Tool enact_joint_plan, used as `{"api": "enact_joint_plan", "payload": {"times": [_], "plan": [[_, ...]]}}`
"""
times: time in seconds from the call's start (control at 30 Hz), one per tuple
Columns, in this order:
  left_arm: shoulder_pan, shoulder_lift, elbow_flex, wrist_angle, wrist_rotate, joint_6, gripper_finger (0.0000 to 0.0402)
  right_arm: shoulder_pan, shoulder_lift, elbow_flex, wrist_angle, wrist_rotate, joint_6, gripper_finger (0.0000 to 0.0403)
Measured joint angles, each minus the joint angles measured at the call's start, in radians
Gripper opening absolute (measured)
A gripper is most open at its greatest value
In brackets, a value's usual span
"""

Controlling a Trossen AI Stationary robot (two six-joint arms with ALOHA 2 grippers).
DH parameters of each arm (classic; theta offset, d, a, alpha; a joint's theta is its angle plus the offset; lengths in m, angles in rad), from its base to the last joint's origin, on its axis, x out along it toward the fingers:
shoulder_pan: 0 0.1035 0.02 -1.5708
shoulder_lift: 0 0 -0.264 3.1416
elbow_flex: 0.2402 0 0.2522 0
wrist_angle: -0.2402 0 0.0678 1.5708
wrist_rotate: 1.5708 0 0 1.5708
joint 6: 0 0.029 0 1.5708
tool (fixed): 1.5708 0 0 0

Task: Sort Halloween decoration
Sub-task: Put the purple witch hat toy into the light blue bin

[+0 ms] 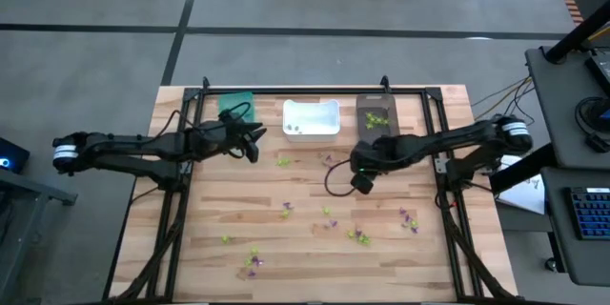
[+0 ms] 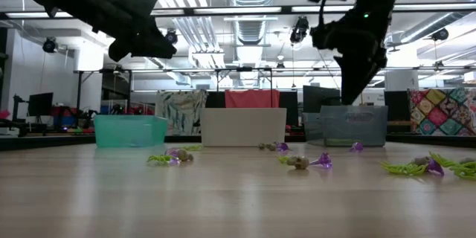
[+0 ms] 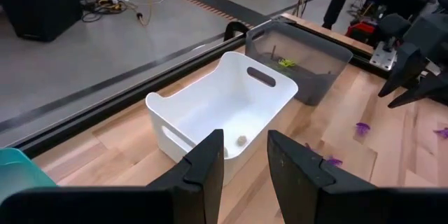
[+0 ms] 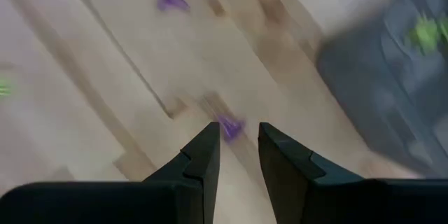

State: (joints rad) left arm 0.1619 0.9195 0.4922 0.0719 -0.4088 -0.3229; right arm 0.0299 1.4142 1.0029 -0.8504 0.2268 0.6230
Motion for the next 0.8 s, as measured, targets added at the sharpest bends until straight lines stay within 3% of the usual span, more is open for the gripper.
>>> {"api": "enact_joint_plan", "payload": {"times": [0.37, 0.8], "plan": [[0.000, 0.000, -0.003, -0.024, 0.000, 0.000, 0.0093, 0.002, 0.173, 0.148, -0.088, -0.045, 0.014, 0.0091], [0.000, 0.002, -0.005, -0.028, 0.000, 0.007, 0.0093, 0.000, 0.172, 0.011, -0.028, -0.070, 0.189, 0.0139]]}}
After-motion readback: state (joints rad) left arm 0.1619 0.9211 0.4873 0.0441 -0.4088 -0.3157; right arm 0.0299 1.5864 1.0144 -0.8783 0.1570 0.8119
